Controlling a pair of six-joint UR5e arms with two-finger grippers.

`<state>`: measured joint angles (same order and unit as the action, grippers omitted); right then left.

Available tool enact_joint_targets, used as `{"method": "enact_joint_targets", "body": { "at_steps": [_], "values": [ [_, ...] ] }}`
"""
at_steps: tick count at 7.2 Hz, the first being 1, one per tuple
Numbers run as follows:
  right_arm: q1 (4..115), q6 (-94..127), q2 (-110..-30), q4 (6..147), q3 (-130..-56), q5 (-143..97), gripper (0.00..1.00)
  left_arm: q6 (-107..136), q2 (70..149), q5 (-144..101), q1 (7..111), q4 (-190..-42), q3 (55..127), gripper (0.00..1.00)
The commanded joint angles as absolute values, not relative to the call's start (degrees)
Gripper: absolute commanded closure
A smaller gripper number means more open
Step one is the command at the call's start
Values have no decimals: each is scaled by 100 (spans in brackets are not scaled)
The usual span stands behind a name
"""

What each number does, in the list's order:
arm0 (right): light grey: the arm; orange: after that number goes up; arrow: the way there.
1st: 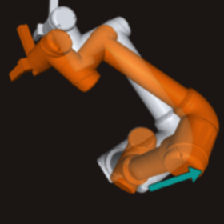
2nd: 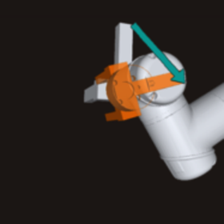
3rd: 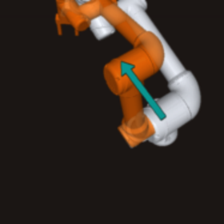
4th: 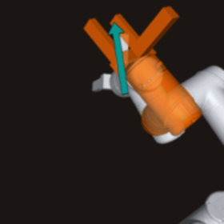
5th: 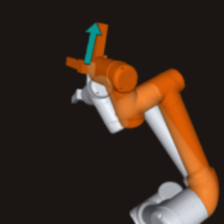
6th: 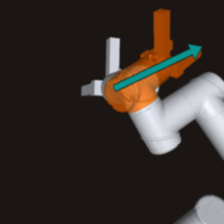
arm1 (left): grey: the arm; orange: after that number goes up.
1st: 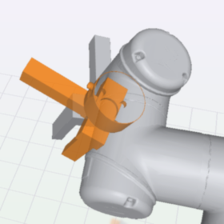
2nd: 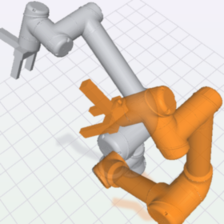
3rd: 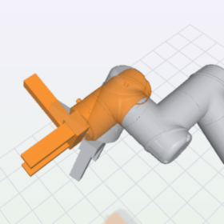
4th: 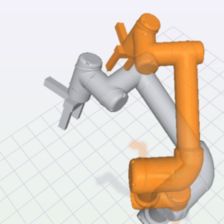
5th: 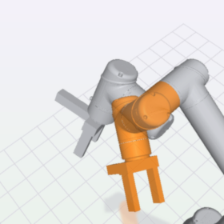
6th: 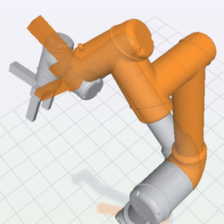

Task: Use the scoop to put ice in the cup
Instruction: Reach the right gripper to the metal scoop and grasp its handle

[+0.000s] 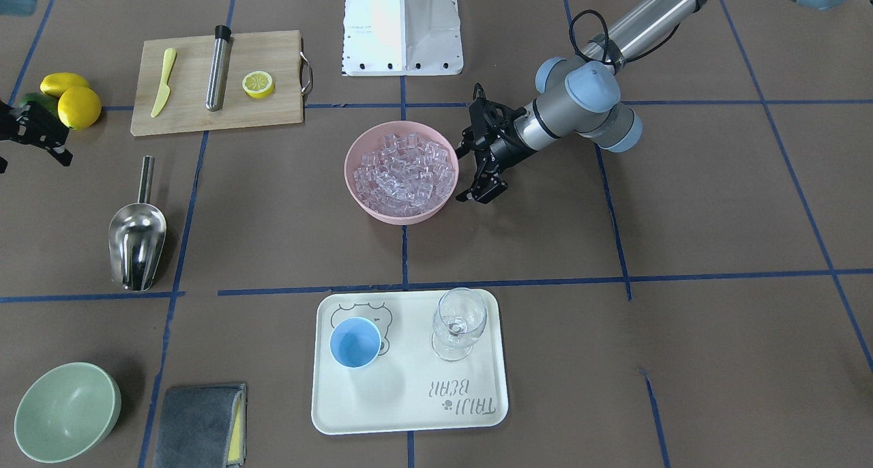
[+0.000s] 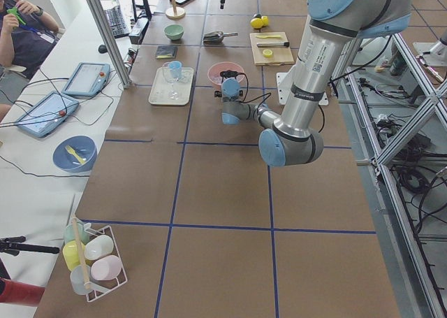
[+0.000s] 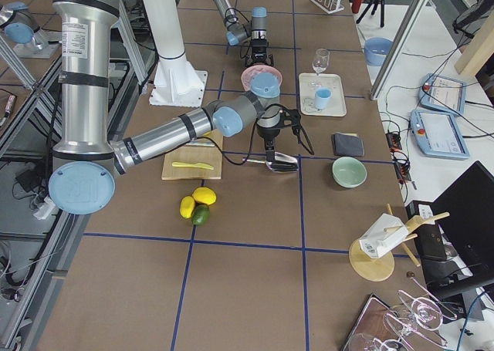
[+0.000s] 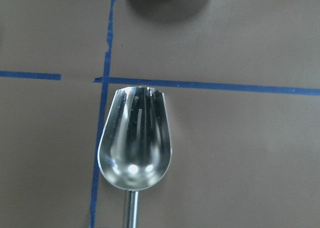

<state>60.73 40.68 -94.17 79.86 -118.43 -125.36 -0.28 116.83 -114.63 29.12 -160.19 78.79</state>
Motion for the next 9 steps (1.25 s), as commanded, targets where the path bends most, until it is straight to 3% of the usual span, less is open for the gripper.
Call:
{"method": "enact_joint_targets", "body": {
  "at_steps": [1,3,5,7,8,9],
  "values": [
    [5285,4709,-9561,7945,-11997,-12236,0,-26,11672,-11461,2909,-16040,7875,0],
    [4312,6005,-9659,7465,-11840,-11370,0,-26,11681,-11461,2909,-16049,7875,0],
    [4061,6038,-9659,6353,-10974,-11259,1,-26,11672,-11461,2918,-16066,7875,0],
    [3895,6021,-9633,6266,-10784,-11250,12,-26,11663,-11461,2918,-16075,7875,0],
    [3859,6021,-9607,6275,-10793,-11250,25,-26,11663,-11461,2918,-16075,7875,0],
    [3824,6021,-9598,6284,-10810,-11259,46,-26,11663,-11461,2918,-16075,7875,0]
  ]
}}
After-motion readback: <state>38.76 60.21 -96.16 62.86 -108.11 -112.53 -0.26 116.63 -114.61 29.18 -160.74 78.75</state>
